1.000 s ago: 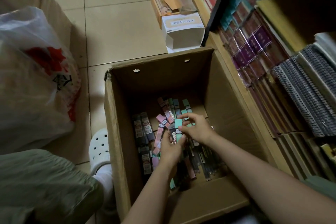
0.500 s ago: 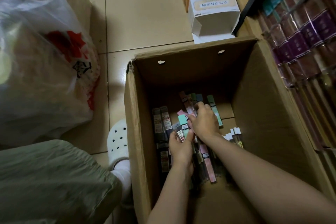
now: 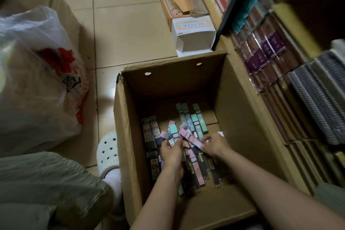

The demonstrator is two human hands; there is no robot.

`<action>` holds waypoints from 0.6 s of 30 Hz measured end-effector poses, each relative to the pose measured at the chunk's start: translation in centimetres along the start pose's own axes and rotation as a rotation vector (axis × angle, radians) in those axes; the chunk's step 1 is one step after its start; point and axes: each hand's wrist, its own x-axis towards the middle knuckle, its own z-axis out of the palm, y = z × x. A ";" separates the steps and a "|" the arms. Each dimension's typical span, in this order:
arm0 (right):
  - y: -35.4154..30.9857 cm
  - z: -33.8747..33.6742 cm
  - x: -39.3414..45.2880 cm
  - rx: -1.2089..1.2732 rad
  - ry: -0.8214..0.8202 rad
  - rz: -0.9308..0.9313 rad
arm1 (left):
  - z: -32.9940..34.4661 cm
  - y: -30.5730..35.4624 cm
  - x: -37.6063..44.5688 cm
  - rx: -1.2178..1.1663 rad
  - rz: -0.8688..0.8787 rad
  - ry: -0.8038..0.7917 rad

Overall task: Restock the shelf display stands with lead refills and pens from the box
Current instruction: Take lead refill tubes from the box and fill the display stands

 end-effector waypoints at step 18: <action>-2.9 -17.3 -18.0 0.437 0.037 -0.492 | 7.6 14.3 -13.1 0.471 0.415 -0.806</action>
